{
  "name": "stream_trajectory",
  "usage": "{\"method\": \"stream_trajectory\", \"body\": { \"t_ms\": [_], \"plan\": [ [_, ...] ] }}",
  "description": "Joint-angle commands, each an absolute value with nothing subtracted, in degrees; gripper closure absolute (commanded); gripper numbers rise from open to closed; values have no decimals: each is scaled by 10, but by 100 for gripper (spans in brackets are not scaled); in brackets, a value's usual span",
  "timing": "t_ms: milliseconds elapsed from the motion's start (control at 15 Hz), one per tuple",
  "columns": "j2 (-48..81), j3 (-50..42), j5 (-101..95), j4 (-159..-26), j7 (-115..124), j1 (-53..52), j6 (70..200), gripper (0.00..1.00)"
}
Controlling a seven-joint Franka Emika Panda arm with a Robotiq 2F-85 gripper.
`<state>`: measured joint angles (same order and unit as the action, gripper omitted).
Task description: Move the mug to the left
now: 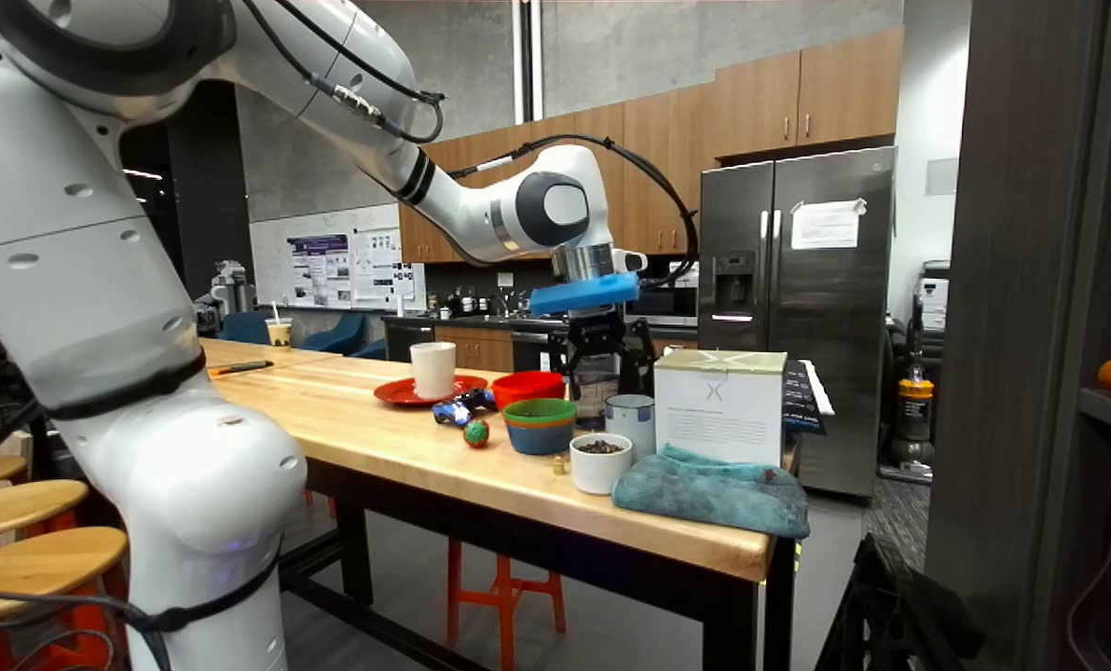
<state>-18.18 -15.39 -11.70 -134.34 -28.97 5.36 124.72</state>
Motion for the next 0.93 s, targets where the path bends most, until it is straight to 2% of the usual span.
{"method": "stream_trajectory", "body": {
  "t_ms": [0,867],
  "plan": [
    [-182,-145,-115,-1343,-290,61,1248,0],
    [-172,-141,-122,-1341,-283,72,1223,0]
  ]
}}
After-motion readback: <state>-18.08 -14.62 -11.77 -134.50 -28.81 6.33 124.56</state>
